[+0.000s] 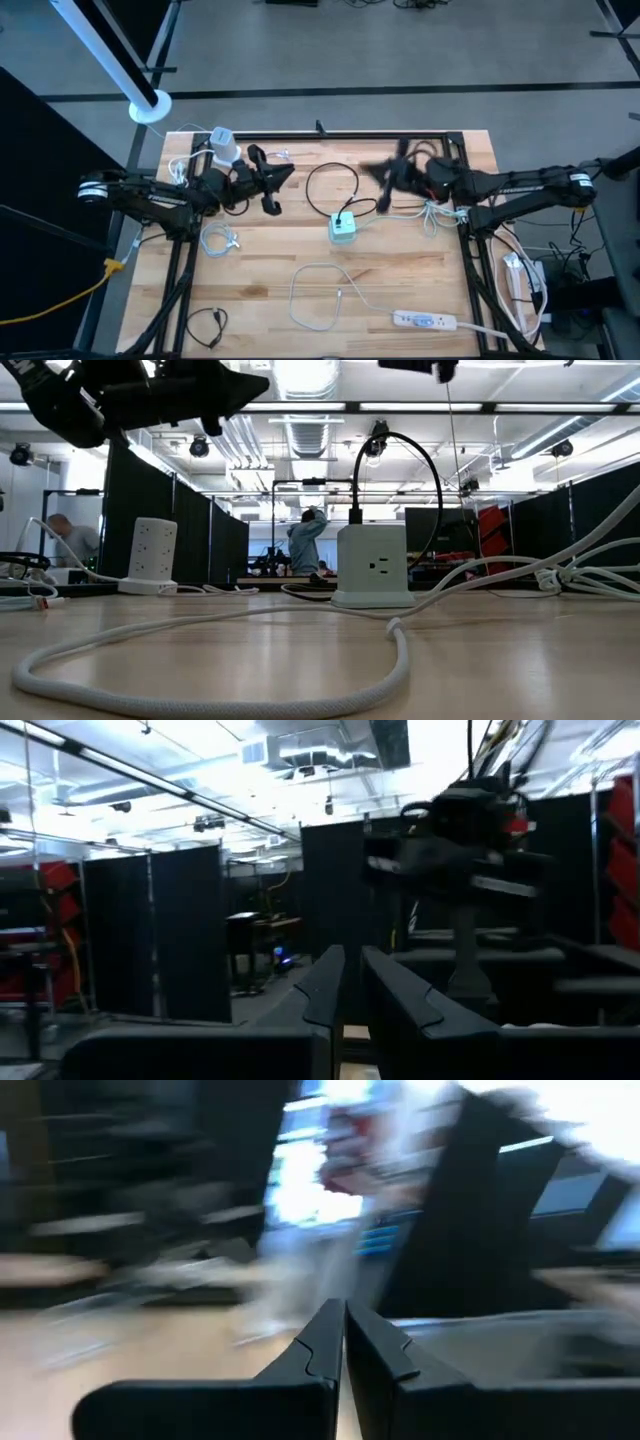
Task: Insert USB
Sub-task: Insert the purple charger cable into the green charger adapter
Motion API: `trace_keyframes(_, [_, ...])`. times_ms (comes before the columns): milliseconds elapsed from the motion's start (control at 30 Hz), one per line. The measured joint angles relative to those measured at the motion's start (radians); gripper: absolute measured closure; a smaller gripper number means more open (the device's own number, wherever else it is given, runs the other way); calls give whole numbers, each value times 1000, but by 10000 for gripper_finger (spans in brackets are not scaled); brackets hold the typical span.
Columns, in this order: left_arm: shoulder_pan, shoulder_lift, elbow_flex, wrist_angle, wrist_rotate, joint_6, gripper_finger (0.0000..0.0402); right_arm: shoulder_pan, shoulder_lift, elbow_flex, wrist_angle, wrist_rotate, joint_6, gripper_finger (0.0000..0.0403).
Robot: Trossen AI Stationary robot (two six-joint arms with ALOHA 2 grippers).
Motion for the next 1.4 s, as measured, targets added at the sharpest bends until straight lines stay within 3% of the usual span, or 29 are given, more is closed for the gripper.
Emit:
trace_keyframes(67, [0, -3, 0, 0, -1, 9, 377, 8, 32, 0, -38, -158, 104, 403])
trace_keyframes(100, [1, -5, 0, -1, -1, 12, 377, 24, 56, -1, -50, -181, 152, 403])
trace_keyframes(300, [2, -8, 0, -35, -1, 132, 377, 143, 232, -2, -93, -92, 288, 403])
trace_keyframes(400, [-1, -35, 1, -164, -46, 126, 377, 154, 289, -2, -191, -83, 381, 403])
trace_keyframes(533, [-2, -74, 1, -348, -153, 52, 377, 154, 329, 0, -258, -47, 384, 393])
trace_keyframes(1000, [-2, -88, 1, -590, -152, -176, 377, 142, 201, 38, -527, -50, 243, 241])
trace_keyframes(1167, [-2, -89, 1, -519, -141, -182, 377, 142, 85, 47, -627, -138, 302, 225])
trace_keyframes(1300, [6, -90, 1, -450, -146, -136, 377, 142, 1, 45, -703, -135, 324, 227])
trace_keyframes(1400, [6, -90, 1, -362, -215, -132, 377, 142, -50, 45, -709, -101, 318, 233])
